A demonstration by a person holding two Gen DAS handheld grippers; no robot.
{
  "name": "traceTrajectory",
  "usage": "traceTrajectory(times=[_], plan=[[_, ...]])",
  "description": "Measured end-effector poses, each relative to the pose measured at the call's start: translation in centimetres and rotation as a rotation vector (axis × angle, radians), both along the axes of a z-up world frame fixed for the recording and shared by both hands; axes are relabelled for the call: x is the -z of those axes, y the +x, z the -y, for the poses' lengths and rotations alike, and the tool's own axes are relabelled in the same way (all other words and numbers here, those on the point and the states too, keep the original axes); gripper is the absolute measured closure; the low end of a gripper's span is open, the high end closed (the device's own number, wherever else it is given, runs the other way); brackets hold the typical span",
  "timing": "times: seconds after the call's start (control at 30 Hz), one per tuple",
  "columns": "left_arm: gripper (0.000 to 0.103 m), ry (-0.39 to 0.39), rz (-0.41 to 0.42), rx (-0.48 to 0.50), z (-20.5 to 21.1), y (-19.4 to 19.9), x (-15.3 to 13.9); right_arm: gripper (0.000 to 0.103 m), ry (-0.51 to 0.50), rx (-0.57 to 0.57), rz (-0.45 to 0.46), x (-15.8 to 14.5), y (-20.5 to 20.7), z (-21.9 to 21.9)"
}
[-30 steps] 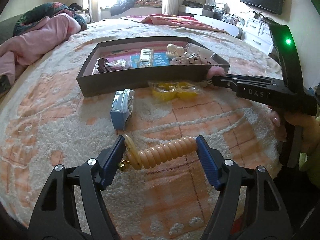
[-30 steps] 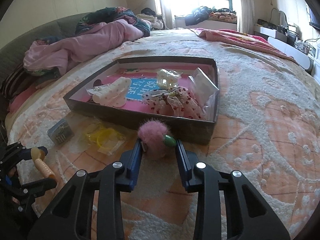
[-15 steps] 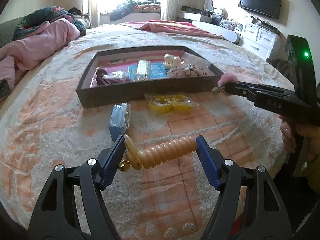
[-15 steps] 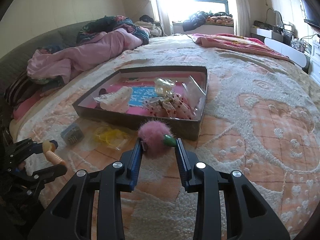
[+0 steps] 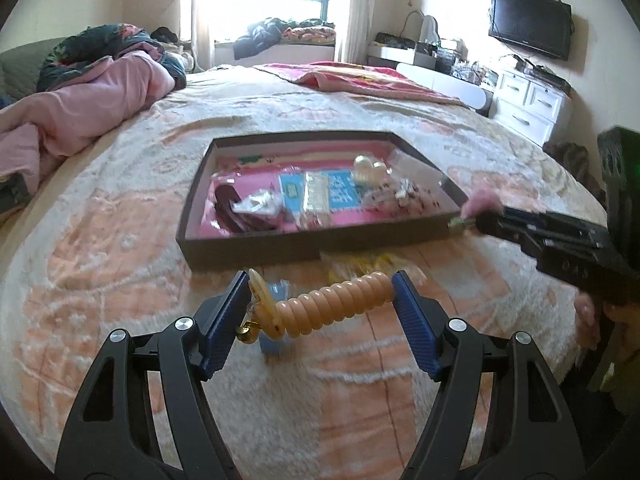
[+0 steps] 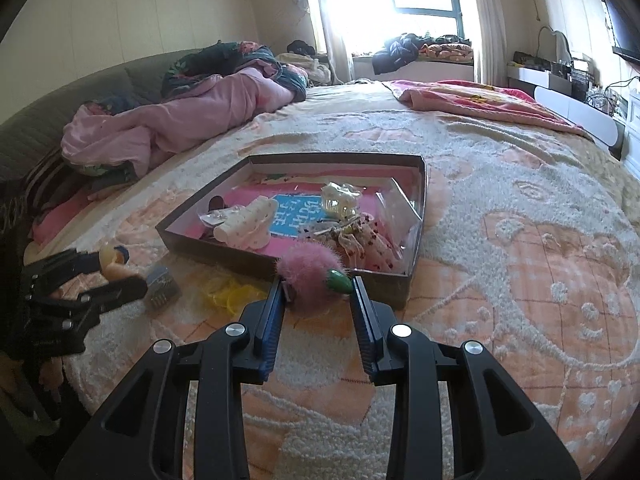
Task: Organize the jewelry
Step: 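Carry the coiled hair tie and pom-pom clip into the box and open both grippers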
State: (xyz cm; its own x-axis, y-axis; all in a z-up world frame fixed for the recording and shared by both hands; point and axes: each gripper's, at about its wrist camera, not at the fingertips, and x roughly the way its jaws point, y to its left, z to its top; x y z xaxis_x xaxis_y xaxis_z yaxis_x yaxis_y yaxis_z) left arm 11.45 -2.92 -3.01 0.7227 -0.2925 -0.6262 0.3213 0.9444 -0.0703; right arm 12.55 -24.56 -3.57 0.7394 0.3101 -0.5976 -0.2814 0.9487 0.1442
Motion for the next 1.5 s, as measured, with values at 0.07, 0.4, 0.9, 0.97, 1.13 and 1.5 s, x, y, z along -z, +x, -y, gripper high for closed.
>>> traceTrajectory(times=[0.07, 0.4, 0.9, 0.97, 1.13, 1.5], plan=[[0.04, 0.002, 0.008, -0.004, 0.1, 0.7, -0.3, 0.072, -0.004, -0.001, 0.004, -0.1, 0.2, -0.1], [0.04, -0.005, 0.033, -0.004, 0.8, 3.4, -1.3, 0.072, -0.021, -0.008, 0.017, -0.2, 1.2, -0.7], [0.04, -0.031, 0.062, -0.016, 1.3, 7.7, -2.3, 0.072, -0.03, 0.023, 0.023, -0.2, 3.3, -0.4], [0.04, -0.033, 0.061, -0.018, 1.3, 8.4, -2.2, 0.072, -0.03, 0.027, 0.024, -0.3, 3.6, -0.3], [0.04, -0.042, 0.057, -0.03, 1.0, 10.2, -2.1, 0.072, -0.038, 0.034, 0.027, -0.3, 4.3, -0.4], [0.04, -0.042, 0.023, -0.048, 0.1, 13.1, -0.6, 0.072, -0.059, 0.034, 0.025, 0.0, 6.3, -1.2]])
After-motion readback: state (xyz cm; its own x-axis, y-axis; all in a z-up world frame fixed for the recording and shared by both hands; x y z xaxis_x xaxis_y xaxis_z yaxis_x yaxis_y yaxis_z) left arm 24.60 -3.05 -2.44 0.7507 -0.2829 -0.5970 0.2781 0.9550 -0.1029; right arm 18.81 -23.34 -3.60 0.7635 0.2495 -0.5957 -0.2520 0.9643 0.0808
